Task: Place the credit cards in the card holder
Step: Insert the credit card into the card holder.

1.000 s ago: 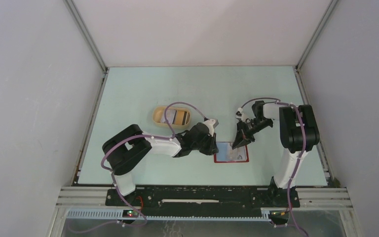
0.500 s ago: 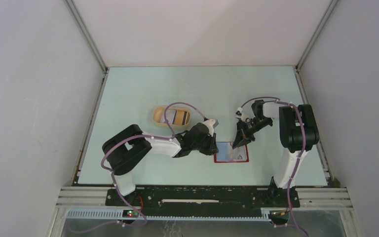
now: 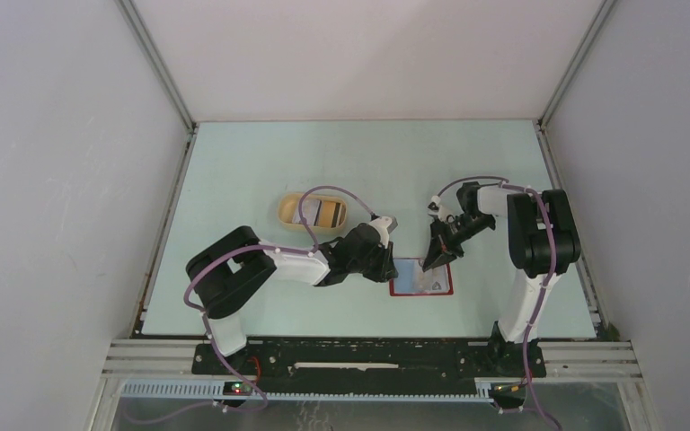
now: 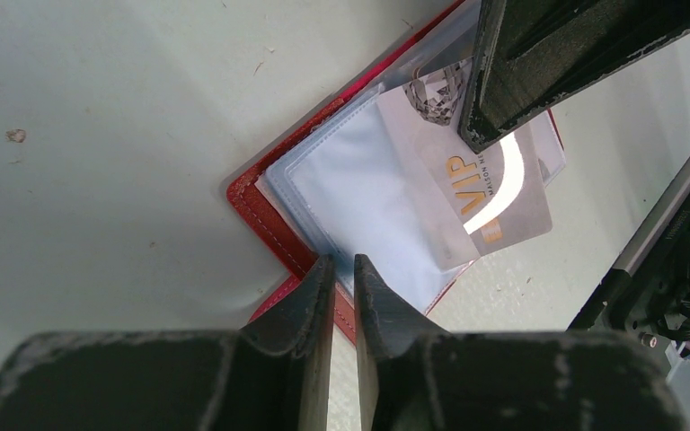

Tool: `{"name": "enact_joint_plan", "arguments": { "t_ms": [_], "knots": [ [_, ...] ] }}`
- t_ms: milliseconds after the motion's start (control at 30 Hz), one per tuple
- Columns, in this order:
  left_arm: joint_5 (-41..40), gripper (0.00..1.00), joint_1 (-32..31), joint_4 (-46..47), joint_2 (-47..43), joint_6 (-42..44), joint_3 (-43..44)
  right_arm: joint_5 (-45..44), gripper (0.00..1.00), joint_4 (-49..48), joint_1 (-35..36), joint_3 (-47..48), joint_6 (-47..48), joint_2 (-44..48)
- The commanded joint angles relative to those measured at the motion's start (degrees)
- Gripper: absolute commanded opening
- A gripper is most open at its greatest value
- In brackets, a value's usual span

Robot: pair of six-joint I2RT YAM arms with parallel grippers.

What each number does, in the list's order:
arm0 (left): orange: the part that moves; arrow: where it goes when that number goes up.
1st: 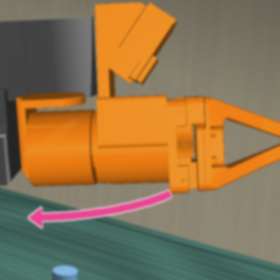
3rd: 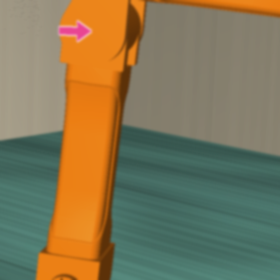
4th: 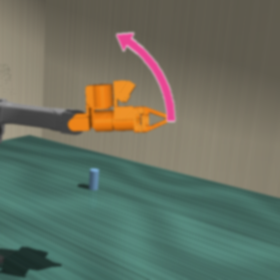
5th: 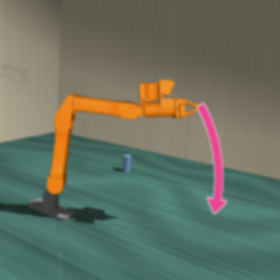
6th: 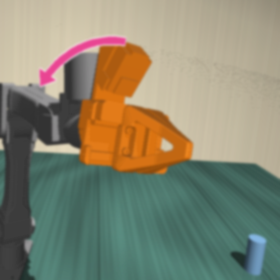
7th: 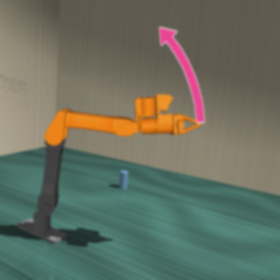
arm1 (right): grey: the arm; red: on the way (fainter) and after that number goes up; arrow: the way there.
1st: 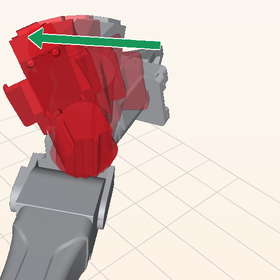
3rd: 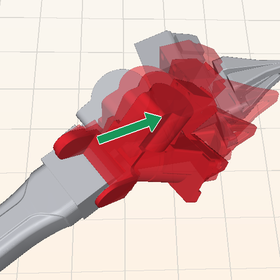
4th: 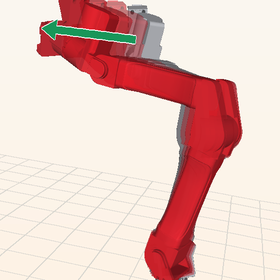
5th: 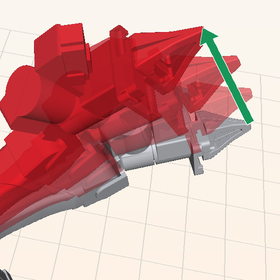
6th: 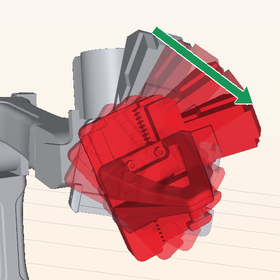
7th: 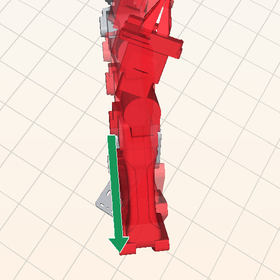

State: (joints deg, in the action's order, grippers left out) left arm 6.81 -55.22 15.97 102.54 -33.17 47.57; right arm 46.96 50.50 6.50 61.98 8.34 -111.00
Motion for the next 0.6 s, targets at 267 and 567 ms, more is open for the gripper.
{"name": "enact_joint_plan", "arguments": {
  "t_ms": [267, 567],
  "knots": [
    [-0.74, 0.19, 0.20, -1.96, -0.10, 0.03, -2.40, -3.48, 0.07, 1.15, 1.15, 0.52, 0.89, 0.55],
    [-0.53, 0.18, 0.29, -2.24, -0.25, 0.37, -2.13, -3.12, 0.08, 2.01, 3.11, 1.88, 1.35, -1.09]
  ]
}}
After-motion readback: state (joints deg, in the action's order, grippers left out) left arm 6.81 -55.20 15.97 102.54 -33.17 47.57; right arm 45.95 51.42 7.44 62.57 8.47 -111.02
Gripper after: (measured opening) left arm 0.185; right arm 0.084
